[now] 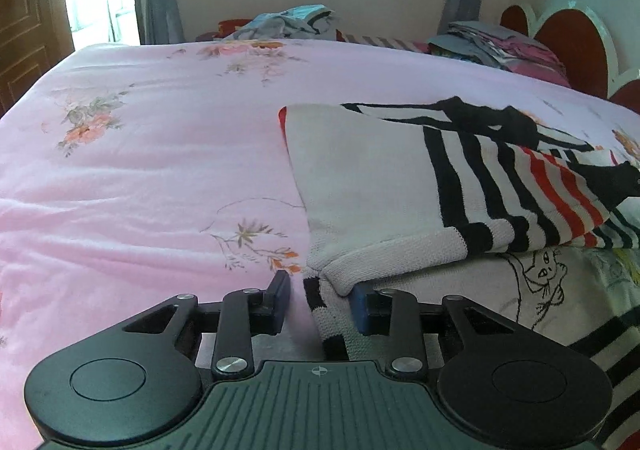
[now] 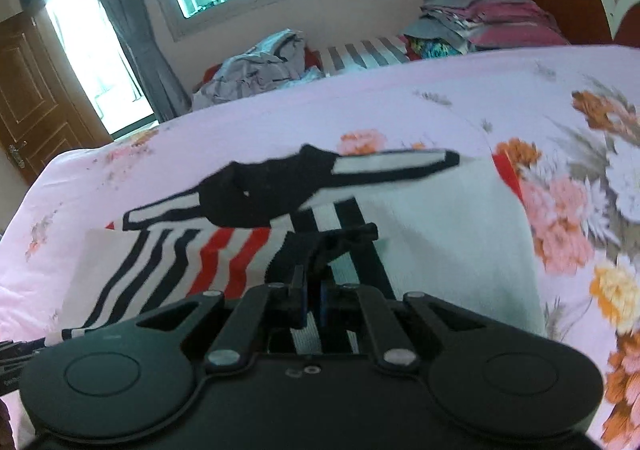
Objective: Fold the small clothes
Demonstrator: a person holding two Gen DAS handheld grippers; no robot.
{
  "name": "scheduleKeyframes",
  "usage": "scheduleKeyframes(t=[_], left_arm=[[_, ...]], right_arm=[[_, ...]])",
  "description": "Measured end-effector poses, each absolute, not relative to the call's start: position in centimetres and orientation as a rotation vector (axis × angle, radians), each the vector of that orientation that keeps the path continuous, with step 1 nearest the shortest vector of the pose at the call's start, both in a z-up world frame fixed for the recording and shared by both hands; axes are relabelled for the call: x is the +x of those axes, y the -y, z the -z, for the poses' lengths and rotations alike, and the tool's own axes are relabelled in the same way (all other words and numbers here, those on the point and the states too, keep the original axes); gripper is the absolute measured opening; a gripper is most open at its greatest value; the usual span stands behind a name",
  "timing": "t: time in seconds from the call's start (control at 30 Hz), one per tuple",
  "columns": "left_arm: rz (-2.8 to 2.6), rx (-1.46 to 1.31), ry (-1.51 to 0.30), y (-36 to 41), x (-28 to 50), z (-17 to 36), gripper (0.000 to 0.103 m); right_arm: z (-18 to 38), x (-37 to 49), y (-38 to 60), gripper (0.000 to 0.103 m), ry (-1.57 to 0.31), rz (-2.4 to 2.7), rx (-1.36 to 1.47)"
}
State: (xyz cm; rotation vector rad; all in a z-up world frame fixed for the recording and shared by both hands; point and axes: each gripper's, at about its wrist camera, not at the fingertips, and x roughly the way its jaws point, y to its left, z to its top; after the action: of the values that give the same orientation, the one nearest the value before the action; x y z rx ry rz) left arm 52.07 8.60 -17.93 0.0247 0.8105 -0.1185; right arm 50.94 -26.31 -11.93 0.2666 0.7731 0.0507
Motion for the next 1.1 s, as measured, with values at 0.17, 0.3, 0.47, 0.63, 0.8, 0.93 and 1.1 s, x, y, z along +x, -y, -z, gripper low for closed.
scheduleKeyframes(t=[0.17,0.3,0.47,0.63,0.8,0.93,1.1], left_arm=[[0.13,0.029,-0.817,-8.7,52.2,17.9,0.033],[0.133,0.033,-0.82,-8.7,52.4,18.0,0.033],[0.14,0.044,-0.821,-8.6,52.3,18.0,0.033],[0.197,0.042,-0.83,-9.4,51.8,17.2,0.033],[0.238,-0.015,-0.751,-10.8,51.9,14.4,0.035],[0.253,0.004,-0.709,-8.8,56.5,13.4,0.035],[0.254,-0.001,-0.647,-8.7,57.2,11.3,0.035]], right_arm=[[12.5,50.1,26.4,0.006,-0.786,-0.044,0.287],[13.3,50.0,26.4,0.006,-0.798,-0.035,0.296],[14.8,50.2,26.9,0.006,-0.832,-0.019,0.334],[13.9,50.0,27.4,0.019,-0.86,-0.047,0.34],[12.0,50.6,29.3,0.033,-0.804,-0.016,0.353],[12.4,53.1,29.3,0.027,-0.8,0.002,0.353],[12.4,53.7,28.7,0.026,-0.812,0.006,0.341]])
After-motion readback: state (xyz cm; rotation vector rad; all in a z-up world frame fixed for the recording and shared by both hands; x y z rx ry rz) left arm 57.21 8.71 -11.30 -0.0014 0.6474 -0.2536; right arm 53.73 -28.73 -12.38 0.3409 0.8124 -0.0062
